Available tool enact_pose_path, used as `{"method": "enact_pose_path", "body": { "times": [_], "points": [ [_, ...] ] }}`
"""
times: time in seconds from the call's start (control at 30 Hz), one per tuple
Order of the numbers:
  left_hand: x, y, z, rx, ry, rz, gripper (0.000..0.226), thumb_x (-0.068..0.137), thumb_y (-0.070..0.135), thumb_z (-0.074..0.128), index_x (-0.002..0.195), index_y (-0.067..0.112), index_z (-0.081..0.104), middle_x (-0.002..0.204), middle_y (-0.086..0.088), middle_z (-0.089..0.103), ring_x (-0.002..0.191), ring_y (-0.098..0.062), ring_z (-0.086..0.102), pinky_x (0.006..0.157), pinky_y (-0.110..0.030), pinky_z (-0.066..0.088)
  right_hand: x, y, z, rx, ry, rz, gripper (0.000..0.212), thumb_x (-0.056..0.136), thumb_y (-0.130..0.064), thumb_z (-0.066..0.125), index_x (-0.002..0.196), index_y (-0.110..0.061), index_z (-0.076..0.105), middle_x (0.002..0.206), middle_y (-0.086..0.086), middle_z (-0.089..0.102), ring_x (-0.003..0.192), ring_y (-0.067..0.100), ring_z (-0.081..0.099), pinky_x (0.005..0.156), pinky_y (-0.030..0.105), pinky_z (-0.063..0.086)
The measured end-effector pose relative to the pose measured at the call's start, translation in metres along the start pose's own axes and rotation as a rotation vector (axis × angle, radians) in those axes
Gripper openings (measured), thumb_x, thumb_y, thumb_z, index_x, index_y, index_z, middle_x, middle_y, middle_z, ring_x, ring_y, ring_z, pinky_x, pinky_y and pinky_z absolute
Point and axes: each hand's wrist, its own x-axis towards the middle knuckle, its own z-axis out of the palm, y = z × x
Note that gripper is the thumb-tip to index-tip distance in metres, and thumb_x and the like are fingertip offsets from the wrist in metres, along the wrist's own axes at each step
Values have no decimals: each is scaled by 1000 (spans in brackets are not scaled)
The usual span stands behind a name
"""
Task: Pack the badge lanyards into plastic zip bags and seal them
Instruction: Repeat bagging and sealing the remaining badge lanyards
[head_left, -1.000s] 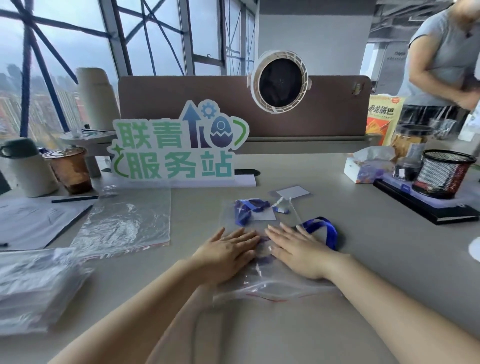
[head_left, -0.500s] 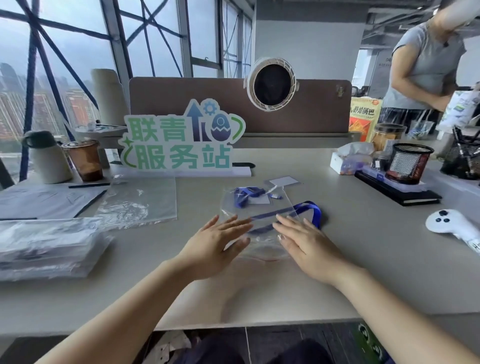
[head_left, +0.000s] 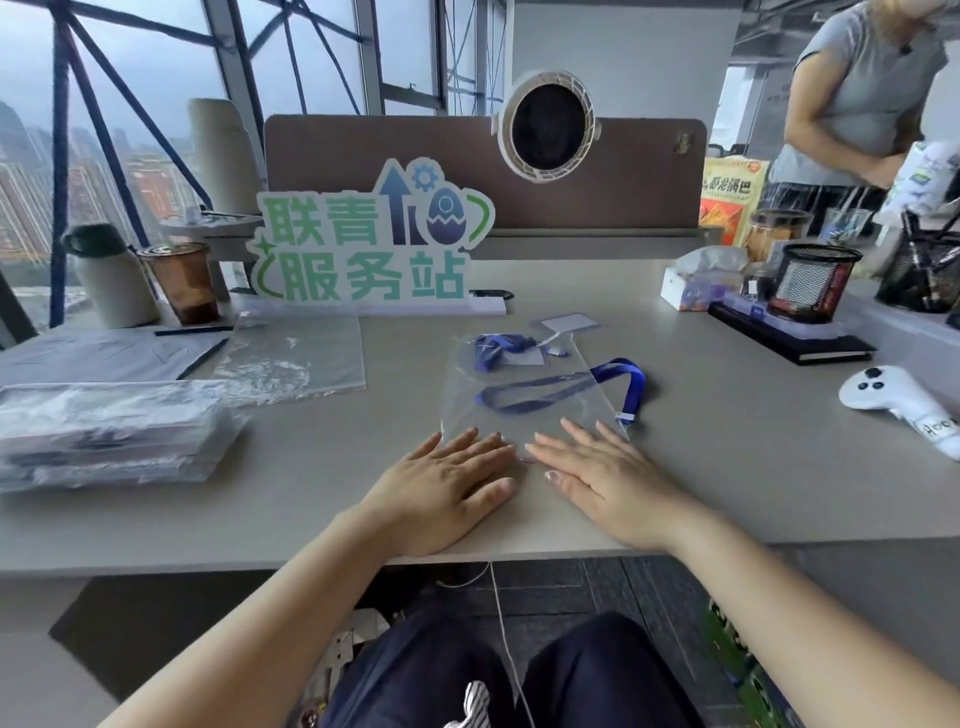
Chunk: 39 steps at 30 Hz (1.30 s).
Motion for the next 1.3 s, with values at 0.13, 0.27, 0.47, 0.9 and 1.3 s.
{"method": "enact_pose_path", "body": {
  "times": [0.13, 0.27, 0.47, 0.9, 1.3],
  "points": [
    [-1, -1, 0, 3, 2, -1, 54, 94, 59, 12, 146, 45, 14, 155, 21, 5, 143, 0, -4, 119, -32, -2, 2, 0, 2, 5, -16, 2, 58, 89, -61, 8, 143, -46, 24, 153, -23, 17, 145, 3, -1, 115, 26, -10],
    [0, -3, 1, 1, 14, 0, 54, 93, 61, 11, 145, 46, 14, 155, 23, 5, 143, 1, -3, 119, -33, -2, 4, -1, 0, 25, -15, 5, 75, 77, -70, 0, 143, -45, 25, 153, -23, 17, 145, 3, 0, 117, 29, -7],
    [2, -1, 2, 36, 34, -7, 59, 90, 66, 10, 145, 47, 15, 154, 24, 2, 143, 0, -5, 119, -35, -6, 3, 1, 3, 5, -3, 12, 77, 75, -71, -3, 143, -45, 26, 153, -24, 17, 144, 3, 1, 118, 33, -6],
    [-27, -20, 10, -88, 384, -166, 60, 83, 59, 24, 117, 30, 64, 128, 15, 58, 114, -10, 56, 97, -24, 44, 14, -14, 8, 93, 201, -16, 67, 82, -59, 18, 136, -33, 46, 140, -16, 47, 134, 4, 36, 113, 20, 8],
    [-26, -19, 8, -76, 395, -168, 41, 91, 50, 35, 116, 30, 61, 124, 15, 58, 110, -13, 56, 91, -25, 45, 34, -39, 17, 21, 184, -71, 60, 85, -56, 16, 132, -38, 50, 128, -14, 54, 118, 10, 43, 106, 30, 28]
  ]
}}
